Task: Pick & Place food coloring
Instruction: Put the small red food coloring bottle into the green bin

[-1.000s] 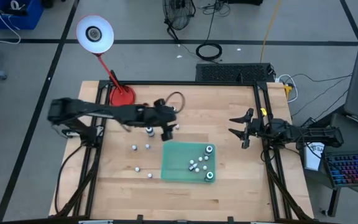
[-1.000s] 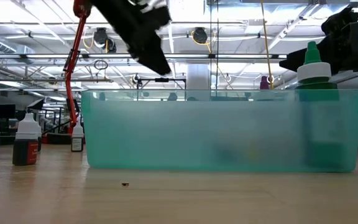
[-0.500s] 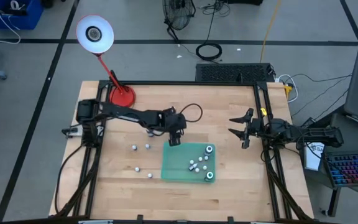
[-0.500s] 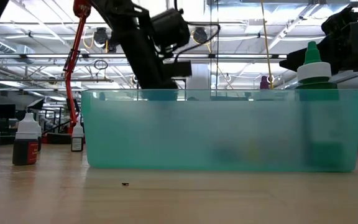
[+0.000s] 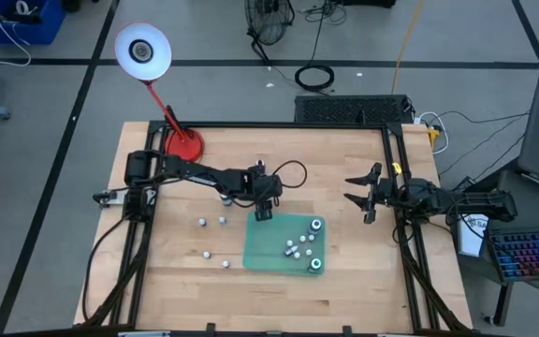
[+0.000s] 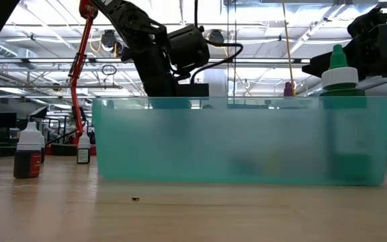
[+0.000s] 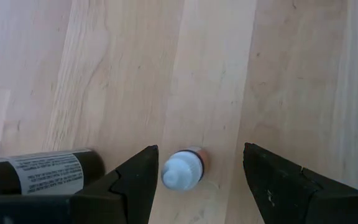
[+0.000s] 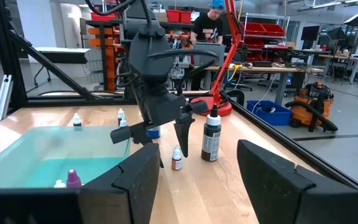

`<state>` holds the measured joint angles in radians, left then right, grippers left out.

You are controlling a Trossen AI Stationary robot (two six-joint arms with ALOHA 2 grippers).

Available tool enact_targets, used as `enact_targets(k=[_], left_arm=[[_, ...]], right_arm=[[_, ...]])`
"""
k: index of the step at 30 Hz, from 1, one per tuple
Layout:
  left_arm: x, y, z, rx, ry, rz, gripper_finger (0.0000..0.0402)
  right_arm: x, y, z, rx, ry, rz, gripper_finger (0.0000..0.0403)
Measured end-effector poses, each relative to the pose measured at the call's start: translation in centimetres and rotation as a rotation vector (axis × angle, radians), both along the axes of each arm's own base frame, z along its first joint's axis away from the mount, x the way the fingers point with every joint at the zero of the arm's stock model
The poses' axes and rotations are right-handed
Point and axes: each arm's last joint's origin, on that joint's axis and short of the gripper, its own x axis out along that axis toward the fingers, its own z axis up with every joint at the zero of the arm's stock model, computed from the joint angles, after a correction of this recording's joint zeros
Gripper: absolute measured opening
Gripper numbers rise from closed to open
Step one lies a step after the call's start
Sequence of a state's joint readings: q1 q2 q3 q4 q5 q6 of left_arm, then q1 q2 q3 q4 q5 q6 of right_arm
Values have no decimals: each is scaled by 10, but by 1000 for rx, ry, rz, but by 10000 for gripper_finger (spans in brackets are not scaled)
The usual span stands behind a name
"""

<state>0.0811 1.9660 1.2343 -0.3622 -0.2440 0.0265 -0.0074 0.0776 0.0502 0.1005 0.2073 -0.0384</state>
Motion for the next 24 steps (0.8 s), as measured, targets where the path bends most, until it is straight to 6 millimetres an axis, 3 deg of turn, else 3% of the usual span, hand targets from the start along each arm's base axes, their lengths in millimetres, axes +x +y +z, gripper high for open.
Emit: enact_targets(k=[13,16,24], left_arm=[[-2,0,3,-7,5,0,232],[-2,0,4,-8,2,0,207],[-2,0,4,-9,1,1,96]], right_arm=[[0,0,0,0,0,0,205],[0,0,0,0,0,0,204],[0,0,0,0,1,0,205]])
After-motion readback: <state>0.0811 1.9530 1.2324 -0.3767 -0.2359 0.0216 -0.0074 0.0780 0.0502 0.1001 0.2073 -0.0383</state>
